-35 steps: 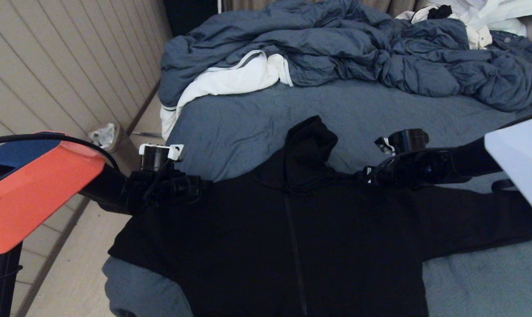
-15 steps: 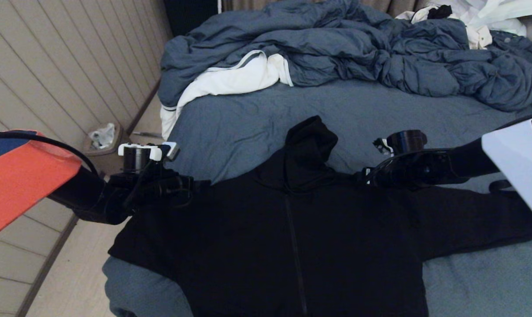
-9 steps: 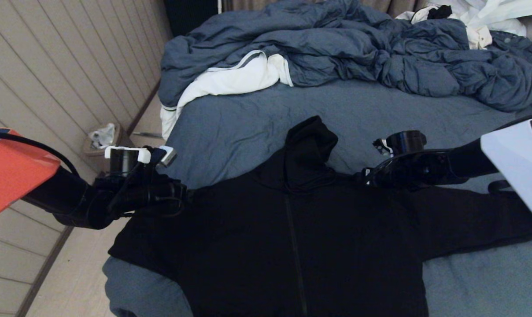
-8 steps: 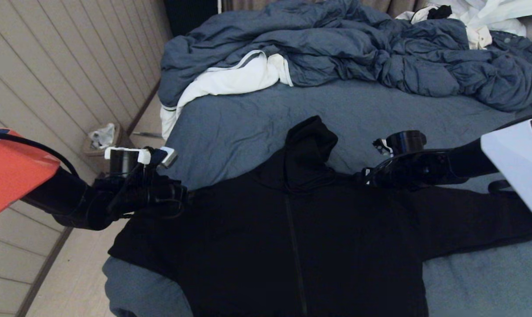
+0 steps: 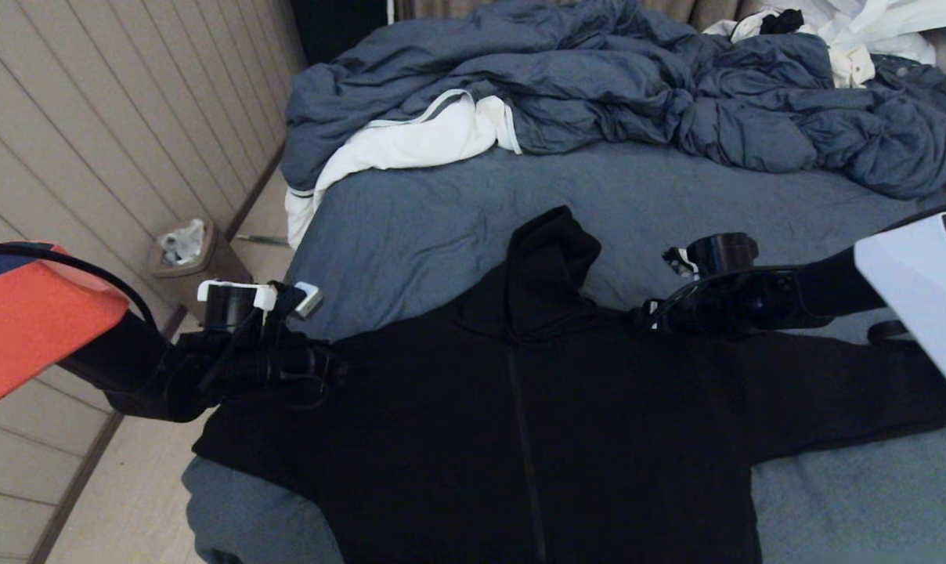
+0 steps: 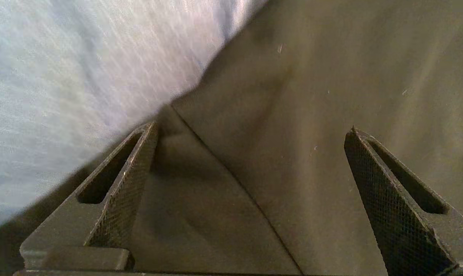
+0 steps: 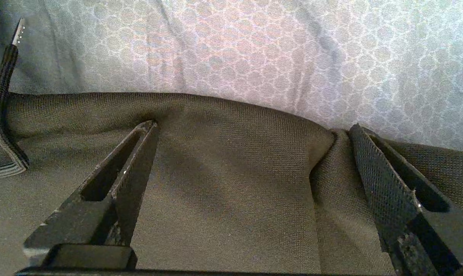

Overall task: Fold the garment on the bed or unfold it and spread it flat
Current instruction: Unfold the black sweatshirt

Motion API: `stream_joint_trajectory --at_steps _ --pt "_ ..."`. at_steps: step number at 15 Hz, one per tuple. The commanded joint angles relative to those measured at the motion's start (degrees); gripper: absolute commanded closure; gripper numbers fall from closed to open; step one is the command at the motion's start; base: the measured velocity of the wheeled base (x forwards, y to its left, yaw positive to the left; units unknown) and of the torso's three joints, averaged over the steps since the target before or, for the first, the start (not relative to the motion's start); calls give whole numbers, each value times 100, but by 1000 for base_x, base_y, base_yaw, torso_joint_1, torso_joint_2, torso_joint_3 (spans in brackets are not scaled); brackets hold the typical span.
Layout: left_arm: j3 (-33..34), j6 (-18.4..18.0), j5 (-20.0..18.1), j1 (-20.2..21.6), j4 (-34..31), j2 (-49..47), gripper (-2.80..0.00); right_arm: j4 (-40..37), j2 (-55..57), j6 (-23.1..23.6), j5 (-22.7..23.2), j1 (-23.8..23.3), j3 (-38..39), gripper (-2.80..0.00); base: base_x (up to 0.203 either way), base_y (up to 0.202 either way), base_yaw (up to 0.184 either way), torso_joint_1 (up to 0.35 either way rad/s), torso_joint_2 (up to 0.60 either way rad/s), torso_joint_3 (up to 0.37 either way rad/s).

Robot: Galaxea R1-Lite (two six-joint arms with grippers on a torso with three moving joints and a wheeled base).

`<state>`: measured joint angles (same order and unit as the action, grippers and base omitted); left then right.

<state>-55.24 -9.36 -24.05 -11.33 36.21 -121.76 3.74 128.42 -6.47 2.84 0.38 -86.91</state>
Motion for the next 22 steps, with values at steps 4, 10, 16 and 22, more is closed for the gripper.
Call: stream_joint_trajectory --at_steps 4,10,16,22 --pt "-104 -4 -21 2 35 -267 -280 4 8 -3 6 6 -2 -280 0 0 0 0 0 0" --pt "-200 -21 9 89 44 -408 -280 4 17 -3 6 15 -2 -280 0 0 0 0 0 0" --pt "-251 -48 40 34 52 -524 0 4 17 -10 6 15 -2 -280 0 0 0 0 0 0" --pt "-303 13 23 34 61 -436 0 4 8 -3 6 24 7 -280 0 0 0 0 0 0"
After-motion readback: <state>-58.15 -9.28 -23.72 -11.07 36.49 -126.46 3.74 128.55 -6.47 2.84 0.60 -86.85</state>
